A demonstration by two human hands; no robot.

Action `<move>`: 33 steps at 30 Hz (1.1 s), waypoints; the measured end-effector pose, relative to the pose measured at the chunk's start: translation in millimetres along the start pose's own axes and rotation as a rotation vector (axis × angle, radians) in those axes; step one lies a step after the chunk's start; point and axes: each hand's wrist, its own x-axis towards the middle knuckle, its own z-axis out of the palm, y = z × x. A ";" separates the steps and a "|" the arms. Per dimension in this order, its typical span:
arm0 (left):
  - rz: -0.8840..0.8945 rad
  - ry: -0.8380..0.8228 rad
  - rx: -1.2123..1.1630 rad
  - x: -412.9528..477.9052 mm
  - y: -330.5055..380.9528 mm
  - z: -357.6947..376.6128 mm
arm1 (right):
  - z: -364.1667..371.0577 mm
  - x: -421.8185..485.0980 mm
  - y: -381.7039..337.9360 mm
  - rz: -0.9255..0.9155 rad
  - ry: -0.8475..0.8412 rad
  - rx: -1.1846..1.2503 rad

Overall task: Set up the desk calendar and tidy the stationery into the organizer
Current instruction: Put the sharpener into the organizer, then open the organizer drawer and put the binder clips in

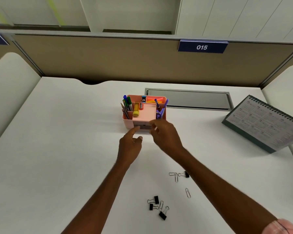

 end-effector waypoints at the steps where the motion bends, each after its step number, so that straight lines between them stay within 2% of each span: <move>1: -0.005 -0.026 0.017 -3.0 -4.9 1.8 | 3.0 -22.0 7.0 -0.013 -0.008 0.004; 4: -0.014 -0.113 0.072 -8.2 -22.7 7.6 | 19.3 -89.9 32.2 -0.102 -0.004 -0.006; 9: -0.030 -0.166 0.165 -13.5 -37.3 16.8 | 62.0 -202.7 63.0 -0.283 -0.123 -0.108; 12: -0.017 -0.187 0.210 -15.9 -39.5 22.4 | 79.3 -253.1 73.8 -0.469 -0.245 -0.268; 15: -0.001 -0.200 0.232 -18.3 -39.4 27.5 | 82.3 -273.7 82.5 -0.543 -0.314 -0.415; 25: 0.020 -0.199 0.306 -23.3 -44.0 41.0 | 53.7 -222.7 99.7 -0.238 -0.282 -0.463; 30: 0.101 -0.160 0.408 -21.9 -39.0 45.4 | 39.1 -214.7 105.0 -0.251 -0.263 -0.486; 33: 0.142 -0.112 0.482 -19.3 -31.0 47.4 | 31.0 -231.9 111.3 -0.217 -0.197 -0.471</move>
